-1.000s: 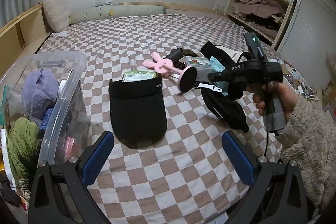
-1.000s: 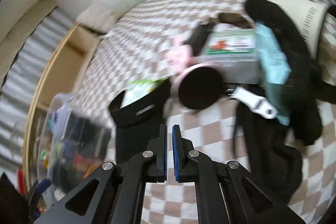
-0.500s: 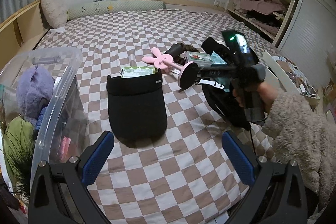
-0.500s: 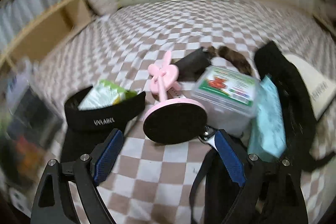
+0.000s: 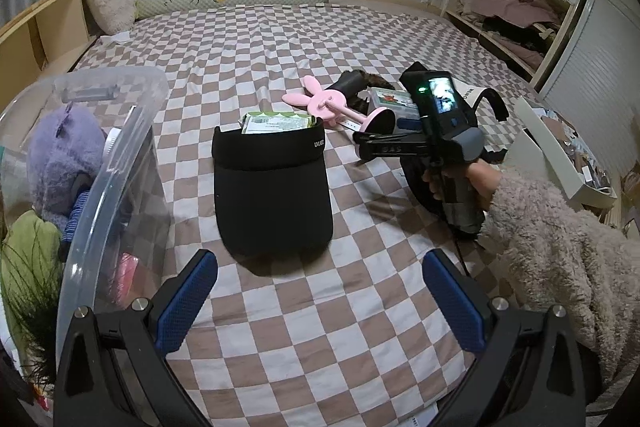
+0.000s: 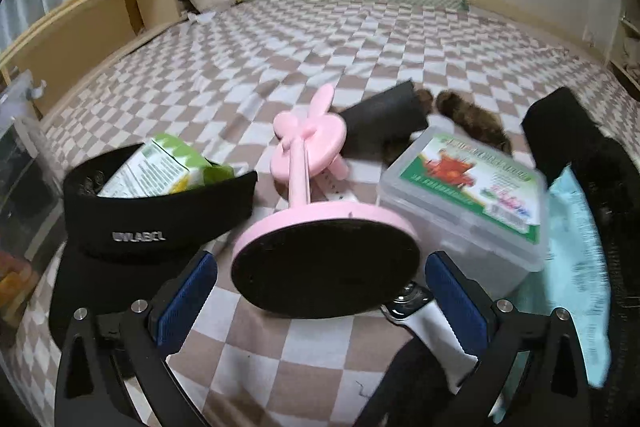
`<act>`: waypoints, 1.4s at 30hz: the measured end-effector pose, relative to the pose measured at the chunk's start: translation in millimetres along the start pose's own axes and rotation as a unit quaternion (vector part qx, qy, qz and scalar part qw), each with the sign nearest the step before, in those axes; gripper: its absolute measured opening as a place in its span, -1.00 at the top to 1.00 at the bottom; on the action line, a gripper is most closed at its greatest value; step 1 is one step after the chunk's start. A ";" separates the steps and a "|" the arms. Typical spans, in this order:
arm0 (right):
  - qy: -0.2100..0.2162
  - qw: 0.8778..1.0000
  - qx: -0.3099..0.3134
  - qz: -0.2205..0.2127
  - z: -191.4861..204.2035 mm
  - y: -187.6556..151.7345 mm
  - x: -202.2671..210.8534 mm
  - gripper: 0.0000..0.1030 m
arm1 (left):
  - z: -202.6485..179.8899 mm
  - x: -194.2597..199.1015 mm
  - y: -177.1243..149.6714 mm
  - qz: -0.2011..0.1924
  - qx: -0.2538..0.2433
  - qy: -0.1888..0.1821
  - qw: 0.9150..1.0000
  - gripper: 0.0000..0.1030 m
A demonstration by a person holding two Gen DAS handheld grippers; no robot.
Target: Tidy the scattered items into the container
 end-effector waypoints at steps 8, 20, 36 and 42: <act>-0.014 1.000 0.017 0.015 3.9 -0.4 -18.4 -0.99 | -1.8 -4.8 -0.9 0.013 -0.008 0.003 1.000 -1.00; 0.020 0.996 -0.008 0.090 -1.8 -44.1 38.0 -0.93 | 6.4 8.9 -6.0 0.003 0.018 -0.001 1.000 -1.00; 0.086 0.979 -0.015 0.183 19.4 -144.2 137.2 -0.94 | -21.6 17.4 -29.5 0.026 0.011 -0.028 0.999 -1.00; 0.126 0.968 0.015 0.218 64.3 -172.7 149.3 -0.95 | -8.2 20.6 -35.5 0.028 0.029 -0.012 0.999 -1.00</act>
Point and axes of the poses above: each gripper's, at about its wrist camera, not at the fingertips, and x roughly against the way its jaws point, z to its left, y to its top, the point moved 9 cm from there along -x, roughly the way its jaws point, and after that the axes turned 13 degrees about -y, right-handed, at the moved point
